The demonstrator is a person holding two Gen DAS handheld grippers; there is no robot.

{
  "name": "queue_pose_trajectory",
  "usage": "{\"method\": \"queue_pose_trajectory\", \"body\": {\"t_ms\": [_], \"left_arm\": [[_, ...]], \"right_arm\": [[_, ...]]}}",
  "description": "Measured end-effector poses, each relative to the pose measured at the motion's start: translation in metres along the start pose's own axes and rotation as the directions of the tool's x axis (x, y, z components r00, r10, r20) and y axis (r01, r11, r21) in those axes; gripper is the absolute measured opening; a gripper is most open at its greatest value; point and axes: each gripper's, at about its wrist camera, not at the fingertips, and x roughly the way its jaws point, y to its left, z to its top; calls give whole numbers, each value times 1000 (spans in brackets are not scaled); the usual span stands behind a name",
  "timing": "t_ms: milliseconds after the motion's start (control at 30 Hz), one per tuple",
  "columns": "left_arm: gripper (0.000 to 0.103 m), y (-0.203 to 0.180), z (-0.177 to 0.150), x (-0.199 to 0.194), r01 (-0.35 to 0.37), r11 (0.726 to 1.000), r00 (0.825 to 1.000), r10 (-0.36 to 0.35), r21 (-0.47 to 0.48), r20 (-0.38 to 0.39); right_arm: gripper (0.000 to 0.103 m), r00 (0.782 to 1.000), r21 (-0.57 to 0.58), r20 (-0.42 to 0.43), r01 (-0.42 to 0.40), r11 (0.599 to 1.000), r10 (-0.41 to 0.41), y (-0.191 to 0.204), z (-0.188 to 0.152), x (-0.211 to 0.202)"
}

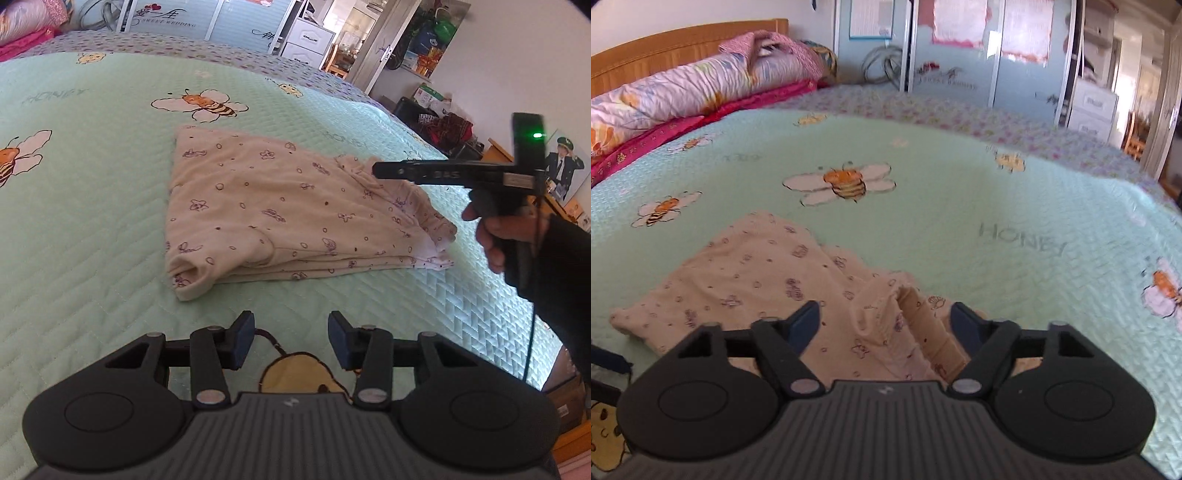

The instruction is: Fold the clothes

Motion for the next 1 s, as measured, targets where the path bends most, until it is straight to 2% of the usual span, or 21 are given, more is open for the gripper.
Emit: {"method": "queue_pose_trajectory", "body": {"t_ms": [100,200,233,267,300,400,533,600,667,733,800,833,900,933,1000], "left_arm": [[46,5,-1,-1,12,1000,1000,-12,-7,2],[46,6,-3,-1,17,1000,1000,-17,-15,2],[46,6,-3,0,16,1000,1000,-16,-17,1],[46,6,-4,0,15,1000,1000,-15,-18,0],[46,6,-4,0,14,1000,1000,-14,-18,0],[46,4,-3,-1,7,1000,1000,-7,-12,-3],[46,-1,-5,2,9,1000,1000,-9,0,-16],[46,-5,-5,3,11,1000,1000,-10,11,-22],[46,-7,-6,3,11,1000,1000,-11,19,-25],[46,-9,-6,2,10,1000,1000,-9,23,-29],[46,-9,-6,2,6,1000,999,-5,25,-33],[46,-9,-6,1,4,1000,999,-3,26,-35],[46,-9,-6,0,1,1000,999,0,26,-34],[46,-9,-6,-1,1,1000,999,0,24,-34],[46,-10,-6,-1,1,1000,999,-1,20,-35]], "right_arm": [[71,1000,10,-6,-16,1000,17,-8,0,7],[72,997,25,-48,-54,998,56,-21,0,17],[65,996,48,-57,-69,996,72,-26,-1,19],[51,992,85,-67,-98,992,103,-30,-1,21],[7,989,117,-79,-117,986,127,-34,-2,22],[7,996,147,-27,-82,986,87,-40,-5,6],[7,996,334,85,-13,943,-17,-75,-9,-18],[7,997,404,64,12,915,-41,-89,-16,-13],[7,997,438,-13,78,896,-80,-95,-25,0],[19,994,513,-63,110,851,-90,-102,-38,7],[23,997,586,-1,66,807,-81,-105,-49,-5],[29,996,610,48,35,792,-82,-104,-53,-17],[40,987,632,115,13,775,-110,-100,-61,-41],[45,985,632,121,21,775,-126,-95,-64,-52],[46,985,627,114,29,778,-128,-84,-74,-67]]}}
